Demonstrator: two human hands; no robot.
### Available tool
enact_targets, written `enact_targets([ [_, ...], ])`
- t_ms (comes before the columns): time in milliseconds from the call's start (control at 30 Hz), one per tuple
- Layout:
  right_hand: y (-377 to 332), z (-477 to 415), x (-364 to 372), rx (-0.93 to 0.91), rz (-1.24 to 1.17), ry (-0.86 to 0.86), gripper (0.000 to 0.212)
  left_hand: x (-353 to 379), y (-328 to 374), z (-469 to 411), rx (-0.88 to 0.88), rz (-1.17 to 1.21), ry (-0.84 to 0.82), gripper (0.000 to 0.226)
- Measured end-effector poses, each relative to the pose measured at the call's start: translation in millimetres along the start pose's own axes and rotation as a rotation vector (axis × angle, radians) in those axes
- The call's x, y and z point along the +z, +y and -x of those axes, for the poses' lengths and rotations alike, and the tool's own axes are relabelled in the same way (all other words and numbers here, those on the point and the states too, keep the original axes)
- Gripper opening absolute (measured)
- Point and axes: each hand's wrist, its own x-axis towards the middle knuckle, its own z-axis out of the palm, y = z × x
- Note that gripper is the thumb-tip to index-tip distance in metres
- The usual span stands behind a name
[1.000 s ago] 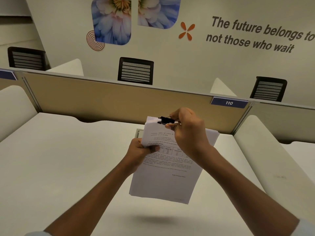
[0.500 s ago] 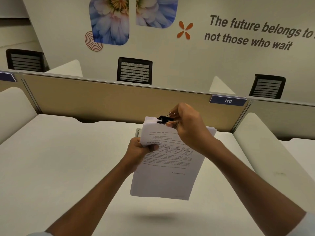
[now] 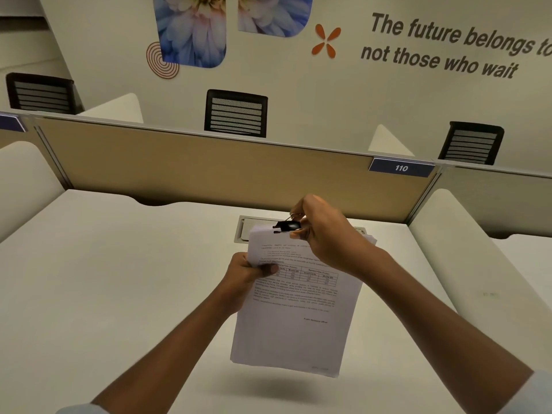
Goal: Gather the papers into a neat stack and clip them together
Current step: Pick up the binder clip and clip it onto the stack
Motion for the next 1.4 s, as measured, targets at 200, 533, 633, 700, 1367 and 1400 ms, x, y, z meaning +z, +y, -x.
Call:
enact_targets([
  [200, 4.1, 4.2, 13.4, 0.035, 0.007, 0.029, 0.02, 3.3, -14.7, 4.0, -0.017, 0.015, 0.031, 0.025],
  [533, 6.3, 0.4, 15.5, 0.028, 0.079, -0.029, 0.024, 1.1, -20.2, 1.8, -0.031, -0.06, 0.093, 0.012],
  [633, 5.8, -0.3, 14.8, 0.051, 0.061, -0.091, 0.032, 2.3, -16.1, 1.0, -0.023, -0.108, 0.08, 0.022],
  [700, 5.5, 0.1, 14.0, 0.049, 0.064, -0.125, 0.03, 1.5, -14.5, 0.4, -0.004, -0.12, 0.078, 0.03],
  [1367, 9.6, -0.3, 15.6, -0.147, 0.237, -0.002, 0.018, -7.7, -17.0, -0.5, -0.046, -0.101, 0.083, 0.02],
  [1400, 10.0, -0.7, 16.2, -0.146, 0.241, 0.008, 0.018, -7.3, -17.0, -0.3, -0.048, -0.099, 0.082, 0.021],
])
